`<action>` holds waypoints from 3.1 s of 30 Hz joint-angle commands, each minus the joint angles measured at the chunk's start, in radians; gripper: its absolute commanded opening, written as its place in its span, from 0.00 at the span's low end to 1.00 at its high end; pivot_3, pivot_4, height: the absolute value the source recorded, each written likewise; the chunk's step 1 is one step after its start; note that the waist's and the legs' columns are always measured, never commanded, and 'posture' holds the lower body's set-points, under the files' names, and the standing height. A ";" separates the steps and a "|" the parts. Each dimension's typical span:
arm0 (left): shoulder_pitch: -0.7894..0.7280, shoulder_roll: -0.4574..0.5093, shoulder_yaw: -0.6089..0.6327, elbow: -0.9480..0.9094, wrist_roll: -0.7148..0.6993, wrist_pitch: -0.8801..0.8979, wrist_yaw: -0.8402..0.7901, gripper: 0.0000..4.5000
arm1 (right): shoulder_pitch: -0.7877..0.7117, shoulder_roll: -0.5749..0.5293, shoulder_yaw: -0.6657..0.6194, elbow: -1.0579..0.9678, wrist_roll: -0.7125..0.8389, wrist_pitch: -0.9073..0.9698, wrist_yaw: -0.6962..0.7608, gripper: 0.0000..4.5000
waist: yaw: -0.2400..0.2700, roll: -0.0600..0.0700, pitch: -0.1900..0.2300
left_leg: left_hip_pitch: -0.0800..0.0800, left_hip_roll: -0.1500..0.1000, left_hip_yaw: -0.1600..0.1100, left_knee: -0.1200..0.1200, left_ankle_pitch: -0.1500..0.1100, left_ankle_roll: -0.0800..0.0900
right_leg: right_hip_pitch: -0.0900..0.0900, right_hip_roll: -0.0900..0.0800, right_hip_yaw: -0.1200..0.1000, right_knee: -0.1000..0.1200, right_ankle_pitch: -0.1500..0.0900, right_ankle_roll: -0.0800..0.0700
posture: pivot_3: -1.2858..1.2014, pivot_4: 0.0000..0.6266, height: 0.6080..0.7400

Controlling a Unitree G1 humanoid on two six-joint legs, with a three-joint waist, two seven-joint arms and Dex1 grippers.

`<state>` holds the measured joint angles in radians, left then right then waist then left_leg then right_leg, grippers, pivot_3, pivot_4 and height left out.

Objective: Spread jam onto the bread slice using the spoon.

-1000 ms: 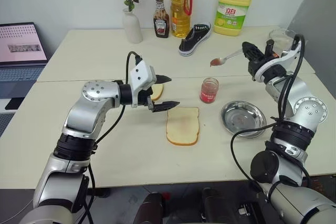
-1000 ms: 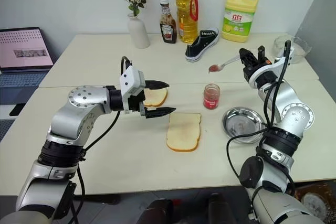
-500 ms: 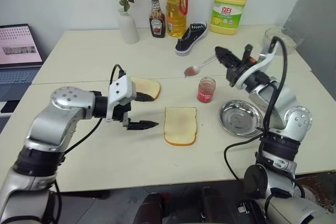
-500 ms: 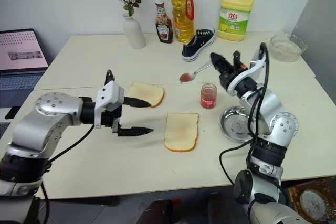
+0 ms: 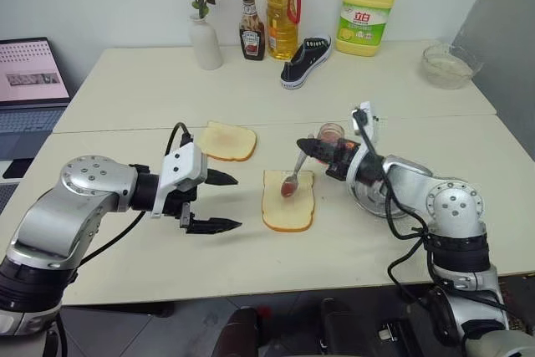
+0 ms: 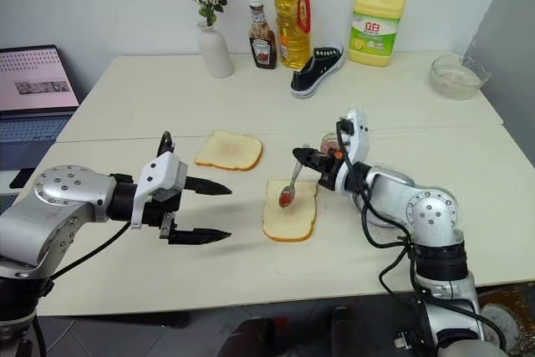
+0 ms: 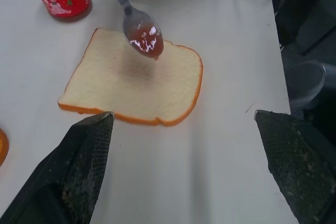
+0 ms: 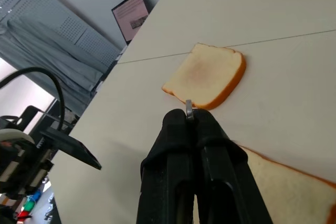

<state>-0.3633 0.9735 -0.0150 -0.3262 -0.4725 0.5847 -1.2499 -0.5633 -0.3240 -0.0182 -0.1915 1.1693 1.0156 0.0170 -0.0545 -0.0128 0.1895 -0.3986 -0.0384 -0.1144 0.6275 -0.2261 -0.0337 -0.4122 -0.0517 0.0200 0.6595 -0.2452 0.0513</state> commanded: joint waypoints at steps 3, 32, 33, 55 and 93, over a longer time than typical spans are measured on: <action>-0.012 0.004 0.002 -0.031 -0.004 -0.002 0.011 1.00 | -0.009 0.014 0.027 -0.016 -0.109 -0.043 0.092 0.01 | 0.001 0.000 0.000 | 0.000 0.000 0.000 0.000 0.000 0.000 | 0.000 0.000 0.000 0.000 0.000 0.000 | 0.52 0.24 1.00; -0.049 -0.025 -0.036 -0.004 0.014 -0.034 0.013 1.00 | -0.066 0.034 -0.015 0.038 -0.444 -0.110 0.275 0.01 | 0.001 0.000 0.000 | 0.000 0.000 0.000 0.000 0.000 0.000 | 0.000 0.000 0.000 0.000 0.001 -0.002 | 0.52 0.24 1.00; -0.051 -0.026 -0.037 -0.001 0.015 -0.037 0.012 1.00 | -0.069 0.042 -0.034 0.032 -0.427 -0.095 0.268 0.01 | 0.002 0.000 0.000 | 0.000 0.000 0.000 0.000 0.000 0.000 | 0.000 0.000 0.000 0.001 0.001 -0.002 | 0.52 0.24 1.00; -0.053 -0.037 -0.051 -0.010 0.012 -0.044 0.010 1.00 | 0.024 0.271 -0.265 0.157 -0.190 0.035 0.075 0.01 | -0.002 0.000 0.000 | 0.000 -0.001 0.000 0.000 0.000 0.000 | 0.000 0.000 0.000 0.002 0.002 -0.004 | 0.52 0.24 1.00; -0.074 -0.046 -0.057 -0.009 0.014 -0.039 0.002 1.00 | 0.016 0.275 -0.183 0.171 -0.224 -0.022 0.049 0.01 | 0.002 0.000 0.000 | 0.001 -0.001 0.000 0.001 0.000 0.000 | 0.000 0.001 0.001 0.003 0.001 -0.002 | 0.52 0.24 1.00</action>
<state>-0.4271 0.9172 -0.0926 -0.3045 -0.4488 0.5425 -1.2519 -0.5366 -0.0379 -0.2153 -0.0221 0.9781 1.0286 0.0294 -0.0528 -0.0130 0.1894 -0.3976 -0.0394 -0.1145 0.6283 -0.2261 -0.0337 -0.4120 -0.0509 0.0209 0.6622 -0.2438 0.0491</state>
